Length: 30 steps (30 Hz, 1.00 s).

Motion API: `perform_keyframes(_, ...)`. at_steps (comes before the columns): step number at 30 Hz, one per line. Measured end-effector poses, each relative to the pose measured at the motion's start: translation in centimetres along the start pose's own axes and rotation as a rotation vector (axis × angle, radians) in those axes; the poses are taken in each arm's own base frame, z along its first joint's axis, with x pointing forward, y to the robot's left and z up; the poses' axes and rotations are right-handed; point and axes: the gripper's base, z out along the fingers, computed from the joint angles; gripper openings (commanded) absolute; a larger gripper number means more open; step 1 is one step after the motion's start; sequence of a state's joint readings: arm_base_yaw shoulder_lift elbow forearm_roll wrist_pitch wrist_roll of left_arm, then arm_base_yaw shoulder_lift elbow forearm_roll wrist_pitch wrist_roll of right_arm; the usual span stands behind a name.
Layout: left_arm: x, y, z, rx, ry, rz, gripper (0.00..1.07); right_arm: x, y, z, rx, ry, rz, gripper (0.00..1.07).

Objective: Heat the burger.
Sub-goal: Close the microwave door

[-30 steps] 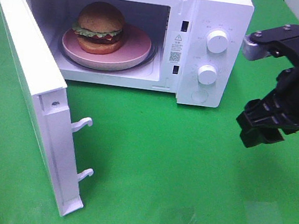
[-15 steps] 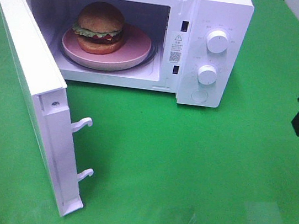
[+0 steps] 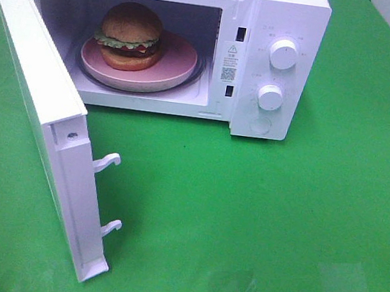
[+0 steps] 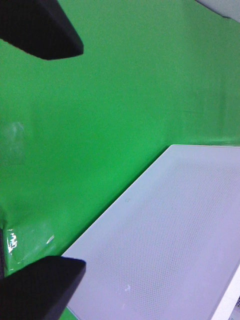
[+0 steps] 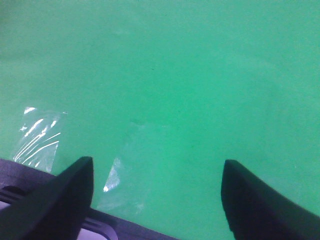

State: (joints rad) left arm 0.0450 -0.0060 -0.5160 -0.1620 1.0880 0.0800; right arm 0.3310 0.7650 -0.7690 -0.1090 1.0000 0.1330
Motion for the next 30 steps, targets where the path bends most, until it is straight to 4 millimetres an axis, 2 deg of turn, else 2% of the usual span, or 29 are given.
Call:
perform_keyframes(2, 0.0, 0.0, 0.0, 0.000, 0.000, 0.000, 1.00, 1.5, -0.2, -1.0, -0.001, -0.033, 0.003, 0.69)
perform_keyframes(3, 0.0, 0.0, 0.0, 0.000, 0.000, 0.000, 1.00, 1.5, -0.2, -1.0, -0.001, -0.033, 0.003, 0.69)
perform_keyframes(4, 0.0, 0.0, 0.0, 0.000, 0.000, 0.000, 1.00, 2.5, -0.4, -1.8, -0.003, -0.064, 0.005, 0.69)
perform_keyframes(7, 0.0, 0.0, 0.0, 0.000, 0.000, 0.000, 1.00, 3.3, -0.5, -2.5, -0.006, -0.105, 0.009, 0.69)
perform_keyframes(8, 0.0, 0.0, 0.0, 0.000, 0.000, 0.000, 1.00, 4.3, -0.6, -3.4, -0.010, -0.158, 0.014, 0.71)
perform_keyframes(11, 0.0, 0.0, 0.0, 0.000, 0.000, 0.000, 1.00, 5.2, -0.8, -3.9, -0.013, -0.205, 0.019, 0.75)
perform_keyframes(12, 0.0, 0.0, 0.0, 0.000, 0.000, 0.000, 1.00, 6.1, -0.9, -4.4, -0.007, -0.247, 0.032, 0.80)
perform_keyframes(17, 0.0, 0.0, 0.0, 0.000, 0.000, 0.000, 1.00, 7.7, -1.3, -4.6, 0.040, -0.306, 0.083, 0.82)
perform_keyframes(19, 0.0, 0.0, 0.0, 0.000, 0.000, 0.000, 1.00, 9.3, -1.5, -4.6, 0.094, -0.354, 0.133, 0.80)
perform_keyframes(23, 0.0, 0.0, 0.0, 0.000, 0.000, 0.000, 1.00, 10.4, -1.4, -4.6, 0.124, -0.404, 0.185, 0.75)
perform_keyframes(30, 0.0, 0.0, 0.0, 0.000, 0.000, 0.000, 1.00, 12.0, -1.0, -4.8, 0.158, -0.487, 0.235, 0.75)
